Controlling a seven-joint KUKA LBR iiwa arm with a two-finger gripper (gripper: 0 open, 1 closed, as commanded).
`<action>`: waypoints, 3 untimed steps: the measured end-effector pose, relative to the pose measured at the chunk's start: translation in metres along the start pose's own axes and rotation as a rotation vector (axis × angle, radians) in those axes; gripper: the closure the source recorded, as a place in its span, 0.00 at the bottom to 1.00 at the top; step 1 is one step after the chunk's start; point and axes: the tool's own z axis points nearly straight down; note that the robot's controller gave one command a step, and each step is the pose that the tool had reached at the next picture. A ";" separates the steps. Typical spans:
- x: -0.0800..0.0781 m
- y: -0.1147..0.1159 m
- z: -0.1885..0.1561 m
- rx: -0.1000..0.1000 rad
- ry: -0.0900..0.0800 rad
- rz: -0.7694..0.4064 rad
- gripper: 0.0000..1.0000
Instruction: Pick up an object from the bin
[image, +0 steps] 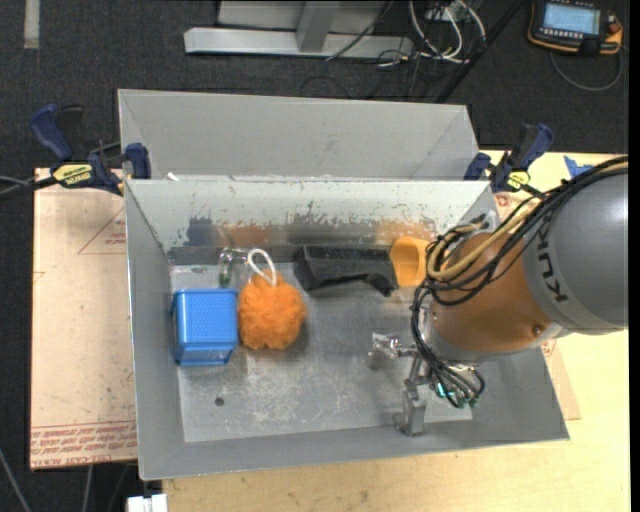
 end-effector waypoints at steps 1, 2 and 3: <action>0.000 0.000 0.000 0.000 0.000 0.000 0.00; 0.000 0.000 0.000 0.000 0.000 0.000 0.00; 0.000 0.000 0.000 0.000 0.000 0.000 0.00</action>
Offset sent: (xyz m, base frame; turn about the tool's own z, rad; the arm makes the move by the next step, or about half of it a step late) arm 0.0000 0.0000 0.0000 0.0000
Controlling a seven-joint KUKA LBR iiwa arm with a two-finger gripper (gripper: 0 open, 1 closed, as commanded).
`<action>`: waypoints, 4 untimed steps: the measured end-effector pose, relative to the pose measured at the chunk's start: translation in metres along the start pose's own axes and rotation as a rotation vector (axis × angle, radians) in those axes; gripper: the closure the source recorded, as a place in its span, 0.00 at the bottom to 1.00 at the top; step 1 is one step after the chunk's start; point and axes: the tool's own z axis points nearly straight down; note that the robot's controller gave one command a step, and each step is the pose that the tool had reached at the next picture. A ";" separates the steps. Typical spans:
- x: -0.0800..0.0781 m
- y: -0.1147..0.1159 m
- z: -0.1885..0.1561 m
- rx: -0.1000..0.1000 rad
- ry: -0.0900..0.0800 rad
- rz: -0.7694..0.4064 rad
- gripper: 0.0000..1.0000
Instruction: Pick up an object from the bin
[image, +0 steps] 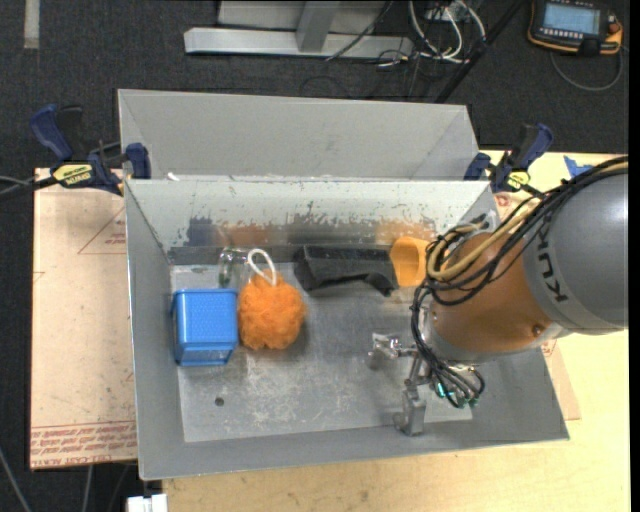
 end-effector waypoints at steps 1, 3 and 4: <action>-0.026 0.013 -0.045 -0.001 0.009 0.056 0.00; -0.075 -0.025 -0.031 0.000 0.002 0.095 0.00; -0.101 0.003 -0.019 0.001 -0.006 0.160 0.00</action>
Offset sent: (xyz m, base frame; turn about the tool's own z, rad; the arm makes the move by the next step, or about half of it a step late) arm 0.0554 -0.0226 0.0348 0.0661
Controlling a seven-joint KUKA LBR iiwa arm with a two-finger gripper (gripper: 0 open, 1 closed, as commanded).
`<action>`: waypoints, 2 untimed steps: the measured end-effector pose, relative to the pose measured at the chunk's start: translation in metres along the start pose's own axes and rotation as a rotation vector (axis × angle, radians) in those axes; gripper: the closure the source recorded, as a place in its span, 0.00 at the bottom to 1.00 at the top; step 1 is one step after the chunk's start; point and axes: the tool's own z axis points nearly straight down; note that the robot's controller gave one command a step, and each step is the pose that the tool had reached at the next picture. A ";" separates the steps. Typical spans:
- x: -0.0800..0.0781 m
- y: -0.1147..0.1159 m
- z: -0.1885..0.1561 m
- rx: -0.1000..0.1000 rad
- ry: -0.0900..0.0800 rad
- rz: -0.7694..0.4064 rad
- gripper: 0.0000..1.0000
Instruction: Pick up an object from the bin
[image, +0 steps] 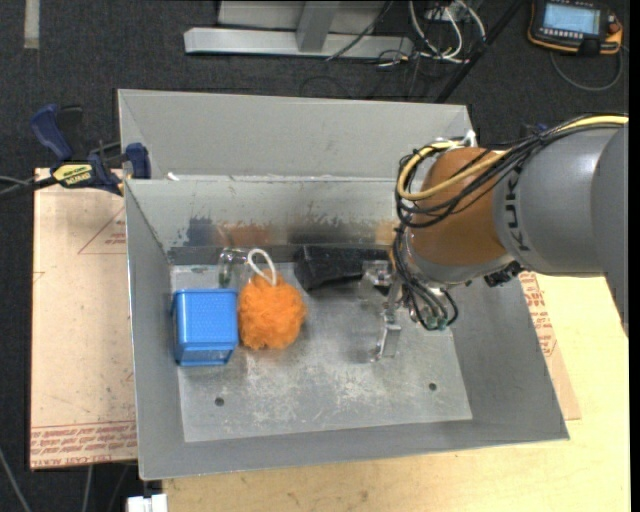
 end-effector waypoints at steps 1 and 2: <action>0.001 0.015 -0.032 -0.006 0.009 -0.004 0.00; -0.011 0.047 -0.027 0.002 -0.006 -0.019 0.00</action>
Offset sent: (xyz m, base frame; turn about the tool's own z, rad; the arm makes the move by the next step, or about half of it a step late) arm 0.0215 0.1046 -0.0002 -0.0517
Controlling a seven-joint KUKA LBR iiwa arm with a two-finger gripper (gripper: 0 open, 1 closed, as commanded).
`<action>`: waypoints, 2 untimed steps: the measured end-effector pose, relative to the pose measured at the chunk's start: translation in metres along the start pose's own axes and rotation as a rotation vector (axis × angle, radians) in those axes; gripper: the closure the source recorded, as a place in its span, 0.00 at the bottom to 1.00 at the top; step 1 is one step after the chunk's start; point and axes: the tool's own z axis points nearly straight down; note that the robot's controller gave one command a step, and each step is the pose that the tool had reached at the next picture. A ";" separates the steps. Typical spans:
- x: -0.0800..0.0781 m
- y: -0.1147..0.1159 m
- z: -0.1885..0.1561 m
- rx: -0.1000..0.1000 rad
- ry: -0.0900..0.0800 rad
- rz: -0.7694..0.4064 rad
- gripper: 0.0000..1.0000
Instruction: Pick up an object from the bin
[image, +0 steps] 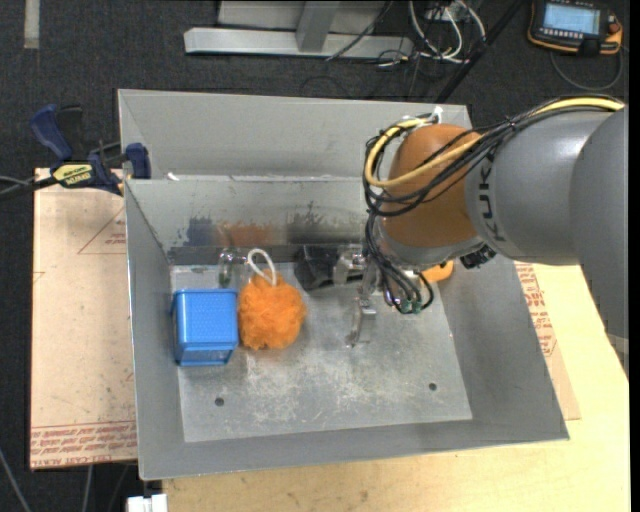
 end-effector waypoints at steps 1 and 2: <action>-0.014 0.033 0.007 -0.009 0.012 0.069 0.00; -0.025 0.048 0.010 -0.001 -0.004 0.076 0.00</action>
Offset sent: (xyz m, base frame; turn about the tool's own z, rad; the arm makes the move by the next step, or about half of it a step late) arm 0.0291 0.0569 -0.0134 0.0499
